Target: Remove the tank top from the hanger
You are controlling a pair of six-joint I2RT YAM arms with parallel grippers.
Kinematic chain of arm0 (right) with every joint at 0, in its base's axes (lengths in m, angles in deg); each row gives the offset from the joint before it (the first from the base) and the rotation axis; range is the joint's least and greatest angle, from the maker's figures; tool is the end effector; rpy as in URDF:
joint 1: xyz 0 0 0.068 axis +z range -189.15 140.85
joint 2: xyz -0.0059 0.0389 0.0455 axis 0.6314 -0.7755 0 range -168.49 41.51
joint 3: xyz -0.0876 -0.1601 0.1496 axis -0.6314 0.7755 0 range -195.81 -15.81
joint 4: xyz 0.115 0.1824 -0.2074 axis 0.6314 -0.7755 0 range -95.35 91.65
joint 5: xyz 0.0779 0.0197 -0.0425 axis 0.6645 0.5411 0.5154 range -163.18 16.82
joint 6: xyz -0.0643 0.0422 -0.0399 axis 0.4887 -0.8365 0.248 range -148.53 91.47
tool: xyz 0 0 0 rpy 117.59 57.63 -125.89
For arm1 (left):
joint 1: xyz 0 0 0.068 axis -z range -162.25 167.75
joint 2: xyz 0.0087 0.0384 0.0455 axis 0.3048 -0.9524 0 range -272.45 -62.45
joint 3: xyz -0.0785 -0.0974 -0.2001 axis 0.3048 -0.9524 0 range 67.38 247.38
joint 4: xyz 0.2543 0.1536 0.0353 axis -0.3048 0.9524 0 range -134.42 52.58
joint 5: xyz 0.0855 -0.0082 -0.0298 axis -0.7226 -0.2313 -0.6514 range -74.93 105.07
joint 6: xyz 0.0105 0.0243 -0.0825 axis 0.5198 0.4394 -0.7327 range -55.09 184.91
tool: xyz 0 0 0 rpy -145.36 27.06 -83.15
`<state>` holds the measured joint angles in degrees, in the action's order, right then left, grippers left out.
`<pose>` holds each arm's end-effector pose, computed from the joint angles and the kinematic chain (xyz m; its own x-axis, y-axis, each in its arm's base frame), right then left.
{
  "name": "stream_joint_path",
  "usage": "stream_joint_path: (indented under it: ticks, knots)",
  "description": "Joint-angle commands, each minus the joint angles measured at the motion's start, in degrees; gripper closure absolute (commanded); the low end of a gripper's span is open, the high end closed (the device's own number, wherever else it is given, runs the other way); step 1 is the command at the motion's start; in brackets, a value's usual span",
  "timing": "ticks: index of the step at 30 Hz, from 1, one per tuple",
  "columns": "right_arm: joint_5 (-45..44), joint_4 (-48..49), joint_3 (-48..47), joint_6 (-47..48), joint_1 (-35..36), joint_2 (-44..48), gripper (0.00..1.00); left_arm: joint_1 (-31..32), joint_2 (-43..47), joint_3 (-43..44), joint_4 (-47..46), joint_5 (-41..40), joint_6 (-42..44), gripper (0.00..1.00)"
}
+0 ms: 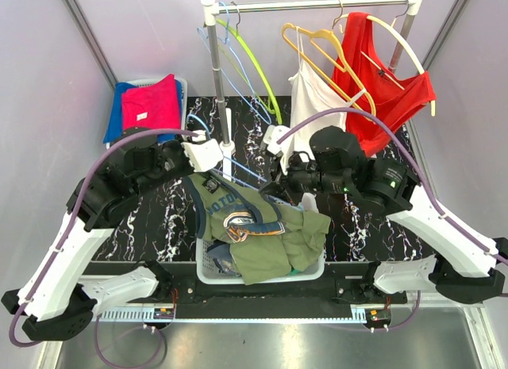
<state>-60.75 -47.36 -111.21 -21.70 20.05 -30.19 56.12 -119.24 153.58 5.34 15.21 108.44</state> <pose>0.1500 0.2836 0.4337 -0.1057 -0.4042 -0.9085 -0.9578 0.2868 -0.0162 0.2009 -0.1592 0.4421 0.2311 0.6955 -0.6803 0.6391 0.4187 0.6452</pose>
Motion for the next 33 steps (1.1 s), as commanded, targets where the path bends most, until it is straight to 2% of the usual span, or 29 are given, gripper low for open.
stream_joint_path:
  ticks: [1, 4, 7, 8, 9, 13, 16, 21, 24, 27, 33]
  knots:
    - [-6.79, 4.1, 0.12, -0.24, 0.3, 4.55, 1.0, 0.13, 1.25, 2.58, -3.53, -0.41, -0.38, 1.0]
    - [-9.16, 4.45, 0.3, -0.33, 0.39, 7.8, 1.0, 0.13, 2.39, 1.44, -3.79, 0.9, -0.11, 1.0]
    - [-10.66, 3.14, -0.14, -0.41, 0.3, 10.96, 1.0, 0.04, 3.97, 0.65, -4.32, 2.67, -1.24, 0.52]
    - [-10.67, 1.31, -0.93, -0.5, 0.3, 11.49, 1.0, -0.05, 4.32, 0.73, -4.49, 3.19, -2.04, 0.18]
    - [-10.67, 0.33, -1.28, -0.85, 0.39, 12.28, 1.0, -0.05, 4.85, 1.08, -4.58, 4.24, -2.91, 0.03]
    - [-9.35, -5.11, -2.95, -2.26, 0.39, 13.6, 1.0, -1.01, 6.25, 4.15, -4.49, 8.37, -8.44, 0.01]
    - [-4.97, -7.92, -4.53, -4.71, 0.39, 14.66, 1.0, -1.98, 8.01, 4.78, -4.67, 10.14, -10.74, 0.01]
    - [-1.09, -13.38, -9.8, -8.76, 0.3, 15.62, 1.0, -3.04, 13.63, -5.47, -5.55, 12.68, -13.98, 0.01]
    - [-0.82, -15.32, -11.39, -10.08, 0.39, 16.5, 1.0, -3.65, 15.75, -10.41, -5.03, 18.73, -17.41, 0.01]
    - [-0.39, -17.08, -12.62, -10.61, 0.39, 16.16, 1.0, -4.35, 15.49, -13.14, -3.53, 24.63, -20.31, 0.02]
    - [1.02, -18.75, -13.85, -11.14, 0.3, 15.8, 1.0, -5.32, 14.26, -16.23, -7.47, 26.84, -23.65, 0.01]
